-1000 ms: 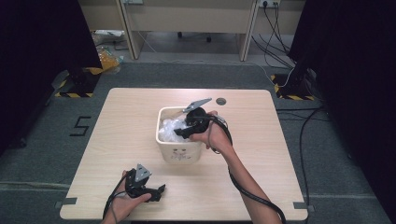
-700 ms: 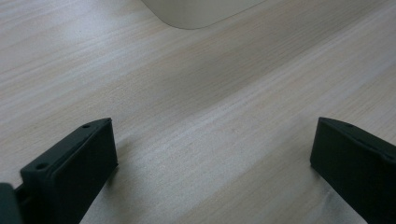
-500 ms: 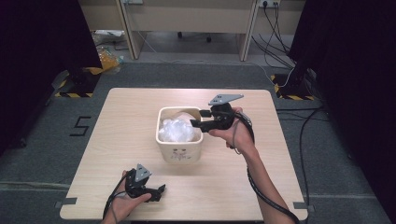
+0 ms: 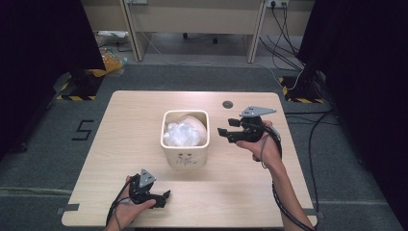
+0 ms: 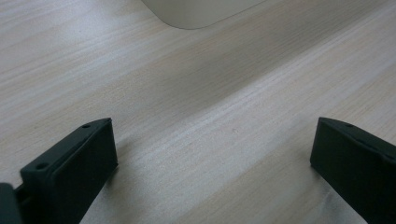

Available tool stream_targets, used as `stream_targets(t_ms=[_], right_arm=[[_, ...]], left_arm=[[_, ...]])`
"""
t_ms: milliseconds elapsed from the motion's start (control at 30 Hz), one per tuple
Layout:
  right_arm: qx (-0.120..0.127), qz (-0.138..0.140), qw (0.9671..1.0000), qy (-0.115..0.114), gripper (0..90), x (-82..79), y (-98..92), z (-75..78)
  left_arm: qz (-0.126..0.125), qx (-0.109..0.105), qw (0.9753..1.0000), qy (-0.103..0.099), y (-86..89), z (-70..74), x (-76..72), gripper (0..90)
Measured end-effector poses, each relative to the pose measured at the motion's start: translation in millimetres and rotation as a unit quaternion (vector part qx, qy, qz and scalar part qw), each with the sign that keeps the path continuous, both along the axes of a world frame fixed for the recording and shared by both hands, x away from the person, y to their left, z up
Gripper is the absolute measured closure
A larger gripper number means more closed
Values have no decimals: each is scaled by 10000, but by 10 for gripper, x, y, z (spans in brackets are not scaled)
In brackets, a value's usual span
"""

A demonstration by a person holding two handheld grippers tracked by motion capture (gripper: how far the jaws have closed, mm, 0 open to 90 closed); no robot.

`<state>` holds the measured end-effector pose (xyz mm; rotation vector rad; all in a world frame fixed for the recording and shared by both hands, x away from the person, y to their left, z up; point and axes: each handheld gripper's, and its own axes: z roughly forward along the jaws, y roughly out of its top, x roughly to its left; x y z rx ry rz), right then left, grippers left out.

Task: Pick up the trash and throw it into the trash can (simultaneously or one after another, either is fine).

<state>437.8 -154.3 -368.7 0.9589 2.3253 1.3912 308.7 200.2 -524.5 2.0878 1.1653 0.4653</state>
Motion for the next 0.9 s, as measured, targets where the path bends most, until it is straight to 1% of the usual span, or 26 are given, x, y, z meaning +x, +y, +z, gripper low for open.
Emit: stream_targets(t_ms=[333,433,633,767,900], right_arm=[[47,-250,9996,110,370,-126,-295,-246],[-40,-309,9995,74,365,-170,-363,-325],[-38,-399,9990,205,364,-267,-497,-549],[12,-454,9985,300,364,-325,-562,-675],[-48,-484,9981,389,363,-351,-603,-778]], left_arm=[[-1,1,10000,1,0,0,0,0],[0,1,10000,-1,0,0,0,0],[1,3,10000,0,0,0,0,0],[11,4,10000,-1,0,0,-2,0],[14,4,10000,1,0,0,-2,0]])
